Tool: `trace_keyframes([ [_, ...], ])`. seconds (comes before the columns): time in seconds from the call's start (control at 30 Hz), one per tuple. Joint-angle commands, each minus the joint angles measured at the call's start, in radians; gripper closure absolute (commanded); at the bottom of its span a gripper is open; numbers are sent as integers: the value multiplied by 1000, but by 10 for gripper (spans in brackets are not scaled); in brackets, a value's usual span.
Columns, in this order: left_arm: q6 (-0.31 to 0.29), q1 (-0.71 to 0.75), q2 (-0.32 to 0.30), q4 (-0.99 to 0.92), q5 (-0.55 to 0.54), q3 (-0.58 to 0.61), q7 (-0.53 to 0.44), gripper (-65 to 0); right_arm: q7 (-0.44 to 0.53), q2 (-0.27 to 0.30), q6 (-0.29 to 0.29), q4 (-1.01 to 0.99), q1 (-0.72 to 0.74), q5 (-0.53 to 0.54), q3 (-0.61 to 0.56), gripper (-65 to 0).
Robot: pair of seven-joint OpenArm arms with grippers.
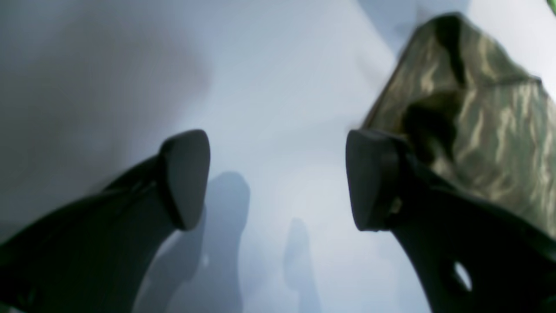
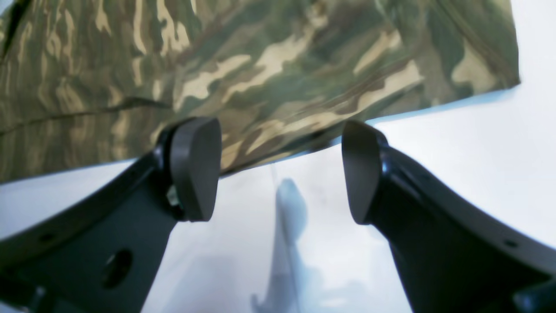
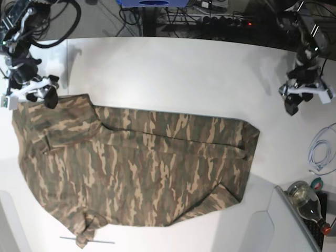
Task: Layout the t-shirt on the table in an organized manner, then fold the t-shirt properly
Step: 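Release the folded edge and raise both grippers away from the shirt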
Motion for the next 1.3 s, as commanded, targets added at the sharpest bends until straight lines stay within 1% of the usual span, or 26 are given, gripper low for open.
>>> trace_keyframes([
  [0.0, -29, 20, -29, 14, -17, -3, -18, -464, 15, -5, 7, -11, -2, 49, -13, -405],
  [0.03, -38, 50, -39, 11, -17, -8, -18, -464, 15, -5, 7, -35, -2, 64, -15, -405],
  [0.17, -63, 117, -60, 2, -18, -9, -35, -464, 15, -5, 7, -147, 40, 64, -13, -405],
  [0.27, -66, 155, -56, 5, -18, -5, -119, -464, 15, -5, 7, -224, 72, 63, -13, -404],
  [0.33, -66, 171, -56, 6, -18, 1, -152, -464, 16, -3, 7, -267, 92, 61, -13, -404],
  [0.47, -64, 174, -56, 2, -18, -6, -153, -462, 16, -3, -1, -302, 107, 61, -13, -404],
  [0.57, -64, 175, -57, 2, -17, -8, -155, -462, 16, -3, -45, -297, 92, 61, -12, -404],
  [0.67, -64, 175, -59, 2, -17, -8, -153, -462, 35, -3, -62, -302, 87, 61, -12, -404],
  [0.8, -64, 175, -56, 8, -17, 0, -153, -462, 107, -3, -62, -314, 90, 61, -15, -404],
  [0.9, -64, 175, -56, 3, -17, 1, -153, -462, 110, 26, -62, -345, 112, 61, -17, -402],
  [0.97, -64, 175, -56, 3, -17, 1, -153, -462, 110, 43, -62, -388, 126, 61, -15, -366],
  [1.07, -64, 175, -56, 2, -17, -3, -153, -462, 110, 64, -62, -420, 135, 61, -15, -255],
  [1.2, -64, 175, -56, 2, -17, -6, -153, -462, 110, 60, -62, -416, 135, 61, -18, -120],
  [1.27, -64, 175, -57, 2, -17, -5, -153, -462, 110, 58, -62, -416, 133, 61, -20, -71],
])
